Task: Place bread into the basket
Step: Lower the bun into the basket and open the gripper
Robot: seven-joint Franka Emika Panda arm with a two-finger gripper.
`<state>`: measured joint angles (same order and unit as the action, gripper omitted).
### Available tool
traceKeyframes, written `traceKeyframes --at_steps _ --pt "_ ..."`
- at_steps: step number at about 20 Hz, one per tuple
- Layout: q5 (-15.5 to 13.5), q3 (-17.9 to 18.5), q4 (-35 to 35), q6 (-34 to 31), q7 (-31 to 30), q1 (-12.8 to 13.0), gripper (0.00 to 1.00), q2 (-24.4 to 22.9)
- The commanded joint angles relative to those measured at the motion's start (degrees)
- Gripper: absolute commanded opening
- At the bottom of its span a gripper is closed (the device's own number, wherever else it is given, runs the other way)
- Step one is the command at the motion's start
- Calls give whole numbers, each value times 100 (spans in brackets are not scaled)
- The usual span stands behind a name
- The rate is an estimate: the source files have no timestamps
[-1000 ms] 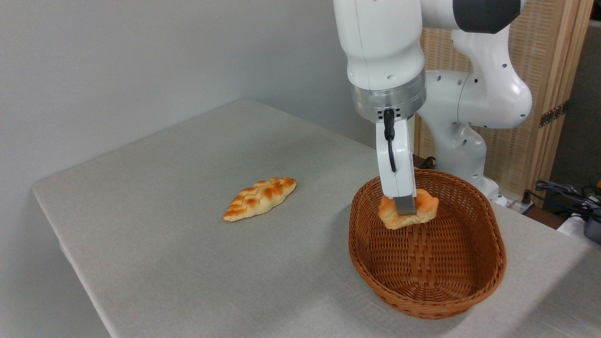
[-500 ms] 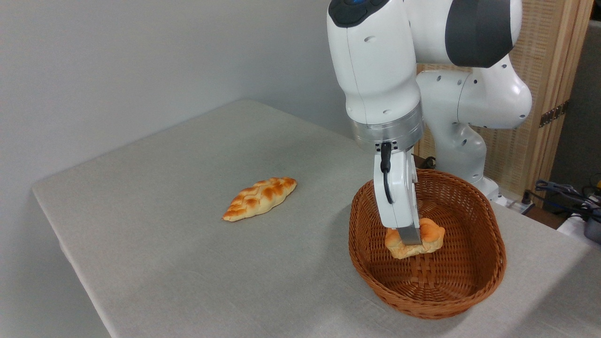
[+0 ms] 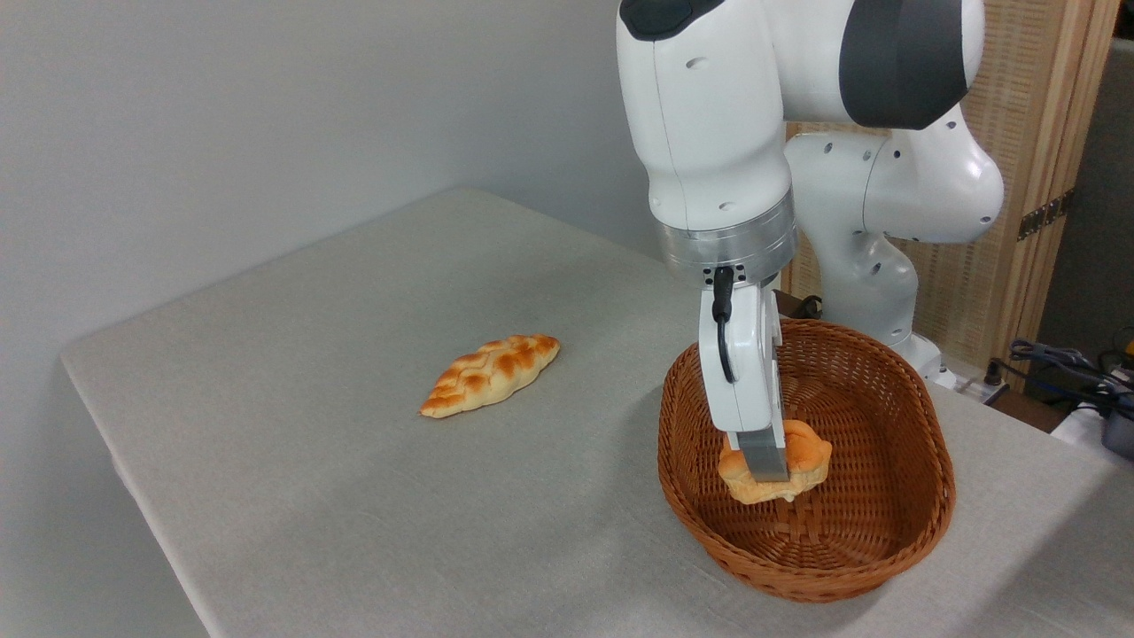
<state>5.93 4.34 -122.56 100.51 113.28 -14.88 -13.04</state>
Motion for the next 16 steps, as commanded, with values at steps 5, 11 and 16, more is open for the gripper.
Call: traceKeyframes --at_steps 5,11,16 --pt "93 59 -22 83 89 55 100 -15" --pt "93 50 39 83 81 64 100 -15" --pt "5 15 258 -13 19 64 100 -24"
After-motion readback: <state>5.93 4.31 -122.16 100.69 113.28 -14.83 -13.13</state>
